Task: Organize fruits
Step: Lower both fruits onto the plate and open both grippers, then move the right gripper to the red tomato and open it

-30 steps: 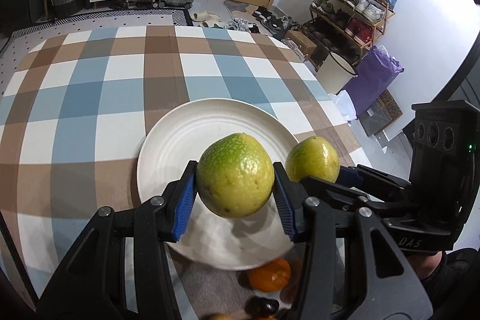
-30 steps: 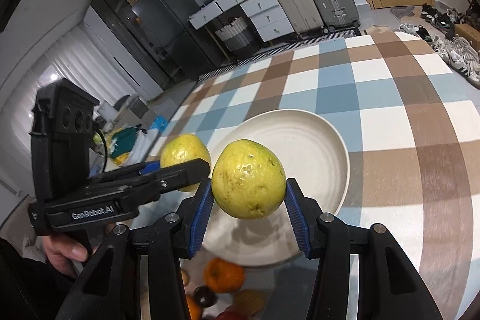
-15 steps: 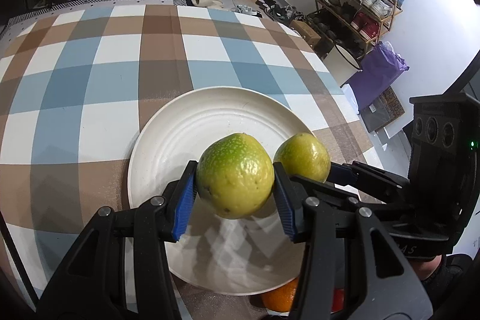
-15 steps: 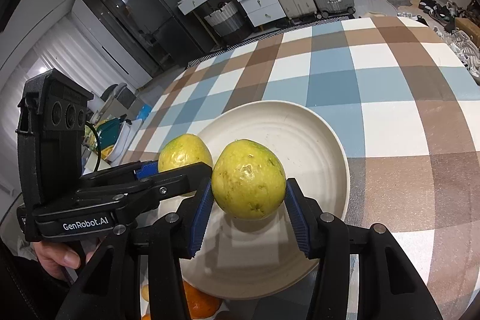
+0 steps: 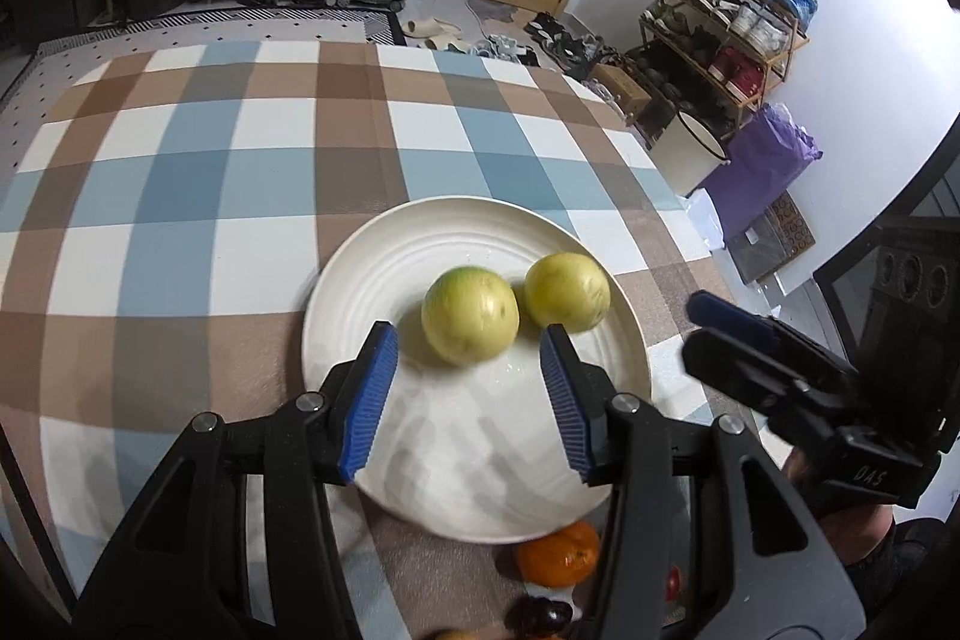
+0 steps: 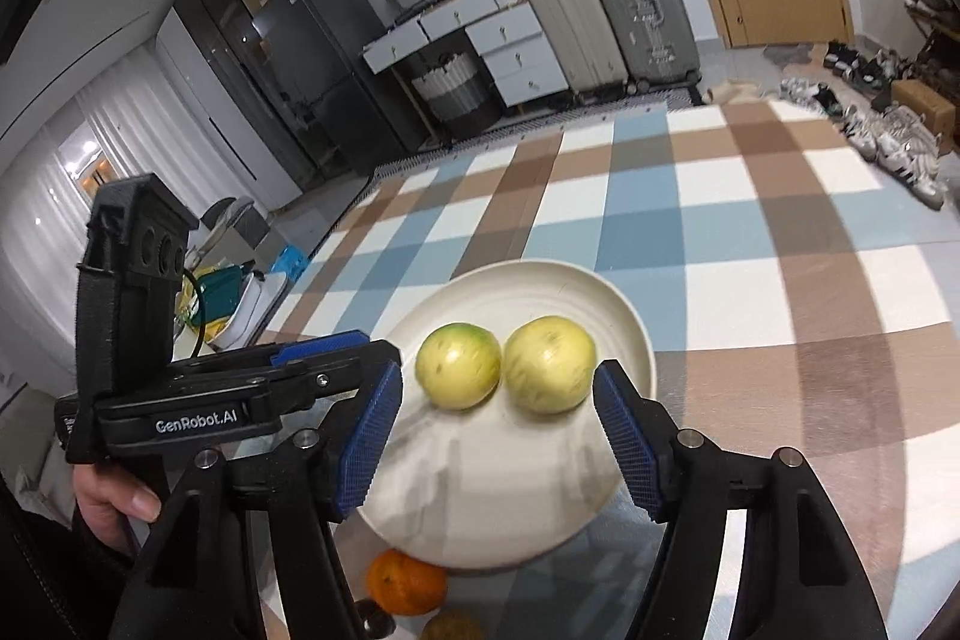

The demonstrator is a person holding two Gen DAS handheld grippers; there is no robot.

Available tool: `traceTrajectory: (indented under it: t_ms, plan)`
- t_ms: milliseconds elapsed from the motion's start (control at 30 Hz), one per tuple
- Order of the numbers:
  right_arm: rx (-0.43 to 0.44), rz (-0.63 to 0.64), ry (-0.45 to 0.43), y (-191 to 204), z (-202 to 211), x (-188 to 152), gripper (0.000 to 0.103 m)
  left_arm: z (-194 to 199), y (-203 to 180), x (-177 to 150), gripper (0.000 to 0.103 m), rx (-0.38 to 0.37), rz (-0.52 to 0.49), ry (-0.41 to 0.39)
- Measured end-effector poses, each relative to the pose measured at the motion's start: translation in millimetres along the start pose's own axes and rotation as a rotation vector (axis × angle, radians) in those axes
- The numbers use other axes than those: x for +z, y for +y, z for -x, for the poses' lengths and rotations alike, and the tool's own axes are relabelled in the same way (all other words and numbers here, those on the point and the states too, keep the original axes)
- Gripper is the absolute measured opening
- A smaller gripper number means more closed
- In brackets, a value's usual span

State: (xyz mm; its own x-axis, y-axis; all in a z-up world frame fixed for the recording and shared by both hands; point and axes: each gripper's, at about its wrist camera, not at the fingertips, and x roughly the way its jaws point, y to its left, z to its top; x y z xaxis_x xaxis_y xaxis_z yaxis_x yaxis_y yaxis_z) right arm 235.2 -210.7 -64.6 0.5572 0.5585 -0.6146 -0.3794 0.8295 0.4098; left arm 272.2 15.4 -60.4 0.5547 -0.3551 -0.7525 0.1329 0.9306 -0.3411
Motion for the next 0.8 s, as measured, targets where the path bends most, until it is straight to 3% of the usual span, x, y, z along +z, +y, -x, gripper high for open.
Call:
traceTrajectory:
  t_ms: [167, 400, 500, 633, 800]
  plan:
    - [-0.016, 0.020, -0.051, 9.8, 23.6, -3.7, 0.070, 27.6, -2.5, -13.4, 0.049, 0.016, -0.003, -0.031]
    - [-0.021, 0.062, -0.110, 28.8, 47.9, -13.8, 0.071, 64.6, -8.3, -35.1, 0.062, 0.036, -0.011, -0.078]
    - [-0.022, 0.086, -0.136, 38.3, 55.7, -21.4, 0.077, 81.7, -11.8, -47.3, 0.066, 0.041, -0.020, -0.106]
    - [-0.024, 0.093, -0.161, 46.9, 66.3, -34.2, 0.085, 98.8, -15.7, -65.3, 0.083, 0.054, -0.027, -0.130]
    - [-0.037, 0.101, -0.175, 54.8, 77.2, -51.1, 0.091, 110.7, -18.2, -92.3, 0.084, 0.070, -0.029, -0.126]
